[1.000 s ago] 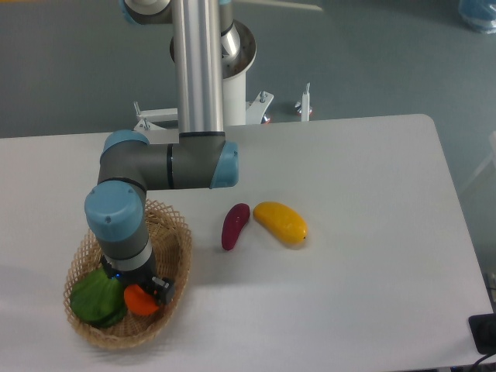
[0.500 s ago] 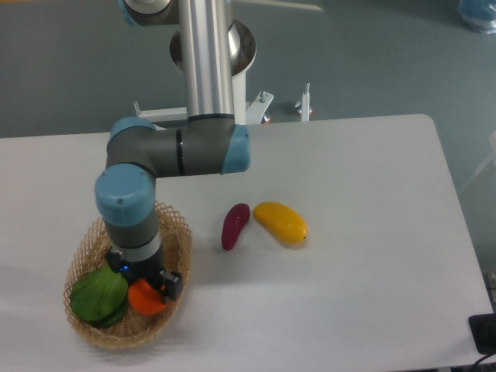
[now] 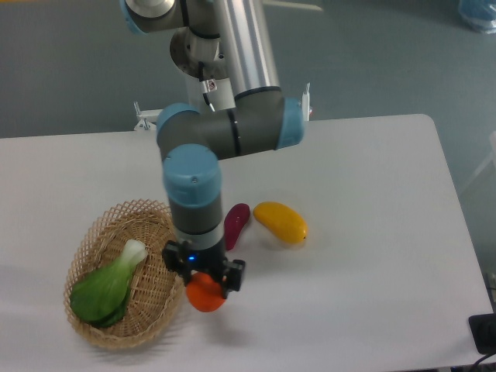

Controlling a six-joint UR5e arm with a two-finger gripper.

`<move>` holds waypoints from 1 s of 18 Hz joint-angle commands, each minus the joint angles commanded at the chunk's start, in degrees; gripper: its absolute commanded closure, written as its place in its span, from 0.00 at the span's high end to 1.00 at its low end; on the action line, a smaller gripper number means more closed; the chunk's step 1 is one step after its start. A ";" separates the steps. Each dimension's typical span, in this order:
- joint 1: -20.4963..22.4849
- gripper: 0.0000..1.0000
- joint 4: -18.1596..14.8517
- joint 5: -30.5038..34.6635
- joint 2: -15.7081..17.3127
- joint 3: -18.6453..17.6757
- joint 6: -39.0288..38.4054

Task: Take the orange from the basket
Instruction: 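Lift the held orange out of the basket and carry it toward the mango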

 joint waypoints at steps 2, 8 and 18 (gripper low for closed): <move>2.28 0.48 -0.17 0.00 0.09 0.09 2.37; 8.00 0.49 -0.53 0.00 0.97 0.00 7.39; 10.03 0.50 -1.14 3.78 1.23 0.26 20.83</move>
